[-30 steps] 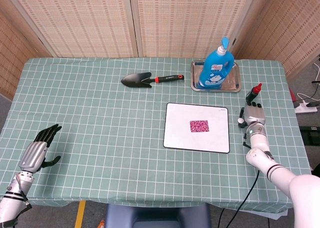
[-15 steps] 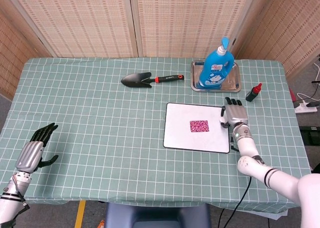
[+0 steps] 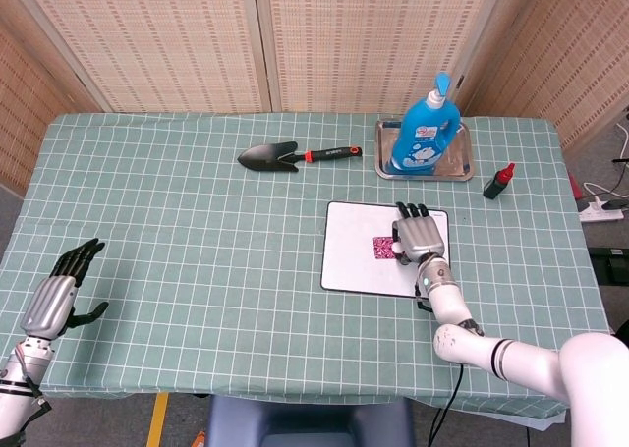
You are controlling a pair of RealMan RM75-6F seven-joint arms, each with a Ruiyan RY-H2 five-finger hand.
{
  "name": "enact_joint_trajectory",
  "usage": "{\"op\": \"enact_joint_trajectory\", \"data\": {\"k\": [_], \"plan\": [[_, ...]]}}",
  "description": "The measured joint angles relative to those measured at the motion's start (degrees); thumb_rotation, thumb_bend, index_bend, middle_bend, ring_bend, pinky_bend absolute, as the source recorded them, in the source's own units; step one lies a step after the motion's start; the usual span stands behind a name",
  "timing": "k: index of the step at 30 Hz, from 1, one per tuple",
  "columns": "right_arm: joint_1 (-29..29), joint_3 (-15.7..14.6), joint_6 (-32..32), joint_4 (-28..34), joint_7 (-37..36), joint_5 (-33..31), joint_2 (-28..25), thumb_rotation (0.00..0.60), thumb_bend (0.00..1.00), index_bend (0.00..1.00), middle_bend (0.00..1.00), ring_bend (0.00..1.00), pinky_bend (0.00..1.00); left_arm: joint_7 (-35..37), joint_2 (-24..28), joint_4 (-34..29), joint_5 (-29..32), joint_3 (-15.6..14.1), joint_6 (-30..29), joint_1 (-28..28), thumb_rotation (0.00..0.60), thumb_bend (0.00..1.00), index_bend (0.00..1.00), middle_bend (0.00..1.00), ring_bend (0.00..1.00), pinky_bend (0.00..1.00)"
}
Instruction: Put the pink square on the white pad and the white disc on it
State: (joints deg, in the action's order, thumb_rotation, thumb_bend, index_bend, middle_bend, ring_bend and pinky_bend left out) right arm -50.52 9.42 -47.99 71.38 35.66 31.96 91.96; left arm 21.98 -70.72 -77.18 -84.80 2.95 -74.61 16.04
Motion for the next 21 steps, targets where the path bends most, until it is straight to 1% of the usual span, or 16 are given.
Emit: {"op": "enact_joint_trajectory", "data": {"k": [6,8,10,12,14,15,18,21], "plan": [[-0.47,-0.08,0.39,-1.34,0.33,-0.60,0.33,0.600,0.32,0.54,0.00,0.00,0.00,0.23,0.02,0.00,-0.02,0.04,0.07,-0.01,0.600,0.23,0.00,0.00,0.00,0.00],[-0.52,0.05,0.51,-1.36,0.09,-0.53,0.31,0.600,0.32,0.53,0.00,0.00,0.00,0.29,0.04,0.00,0.03,0.08,0.12,0.00,0.600,0.23,0.00,0.00,0.00,0.00],[-0.53,0.23,0.69,-1.36,-0.46,-0.25,0.27,0.600,0.26,0.49,0.00,0.00,0.00,0.41,0.08,-0.05,0.05,0.12,0.05,-0.03,0.600,0.23,0.00,0.00,0.00,0.00],[-0.51,0.28,1.16,-1.41,-1.12,0.25,0.21,0.600,0.12,0.40,0.00,0.00,0.00,0.41,0.12,-0.14,0.07,0.16,0.09,-0.02,0.600,0.23,0.00,0.00,0.00,0.00],[-0.48,0.20,1.83,-1.46,-1.54,0.80,0.09,0.600,0.04,0.33,0.00,0.00,0.00,0.54,0.14,-0.17,0.10,0.15,0.20,-0.01,0.600,0.23,0.00,0.00,0.00,0.00],[-0.46,0.12,2.16,-1.59,-1.92,1.29,0.05,0.600,0.01,0.28,0.00,0.00,0.00,0.64,0.16,-0.18,0.10,0.16,0.23,0.00,0.600,0.23,0.00,0.00,0.00,0.00],[-0.39,0.02,2.62,-2.30,-2.89,2.12,0.12,0.600,0.00,0.22,0.00,0.00,0.00,0.86,0.19,-0.15,0.09,0.24,0.10,-0.03,0.600,0.23,0.00,0.00,0.00,0.00],[-0.28,0.06,2.24,-2.00,-3.27,2.84,-0.13,0.600,0.00,0.21,0.00,0.00,0.00,1.17,0.24,-0.12,0.10,0.32,-0.07,-0.10,0.600,0.23,0.00,0.00,0.00,0.00]]}}
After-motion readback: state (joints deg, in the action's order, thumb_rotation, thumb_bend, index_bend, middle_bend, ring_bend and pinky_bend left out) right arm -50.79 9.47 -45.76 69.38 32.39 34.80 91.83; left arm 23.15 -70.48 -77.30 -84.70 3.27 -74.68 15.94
